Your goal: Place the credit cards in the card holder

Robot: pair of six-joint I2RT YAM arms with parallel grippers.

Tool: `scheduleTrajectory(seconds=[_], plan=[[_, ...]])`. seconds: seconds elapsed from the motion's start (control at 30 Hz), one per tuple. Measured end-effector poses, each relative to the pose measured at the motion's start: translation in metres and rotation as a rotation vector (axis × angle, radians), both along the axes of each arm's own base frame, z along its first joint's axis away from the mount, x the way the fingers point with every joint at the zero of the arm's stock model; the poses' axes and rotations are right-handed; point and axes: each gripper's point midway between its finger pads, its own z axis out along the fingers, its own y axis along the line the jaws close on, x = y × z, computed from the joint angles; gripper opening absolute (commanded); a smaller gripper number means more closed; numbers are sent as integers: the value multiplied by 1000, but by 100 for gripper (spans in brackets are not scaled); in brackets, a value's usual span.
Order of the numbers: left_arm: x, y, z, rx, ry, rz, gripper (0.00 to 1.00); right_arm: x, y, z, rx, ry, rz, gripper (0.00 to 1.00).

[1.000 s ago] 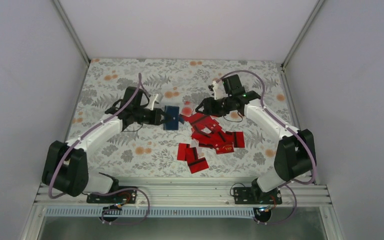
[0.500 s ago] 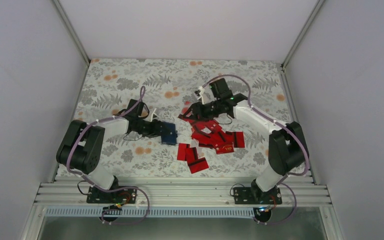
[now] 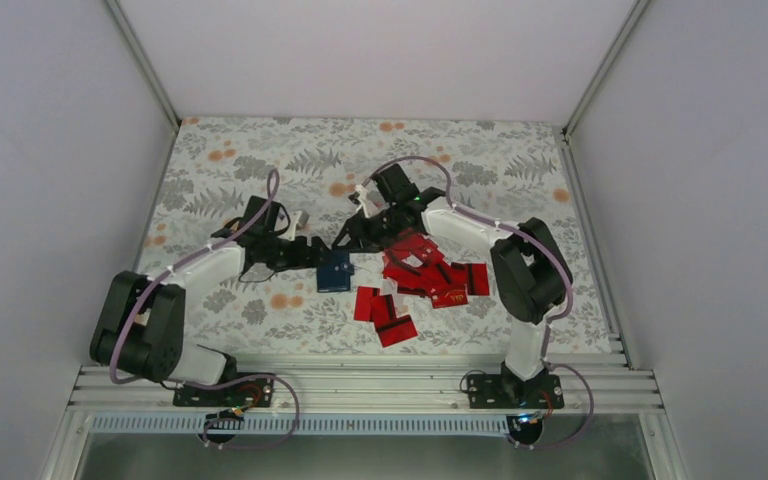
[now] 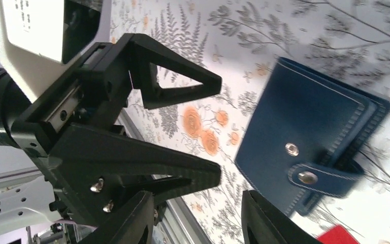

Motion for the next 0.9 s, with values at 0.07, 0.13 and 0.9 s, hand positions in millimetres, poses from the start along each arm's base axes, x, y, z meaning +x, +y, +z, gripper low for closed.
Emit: scheduleTrajectory(seconds=[0.07,0.13,0.9], plan=[[0,4,3,18,-21,11,75,-2,10,4,12,-11,20,42],[-5,8,3,33,-31,18,61,-2,18,6,16,-17,34,40],[-24,4,-51,69,123,51,26,3,43,-61,-369,42,-66,23]])
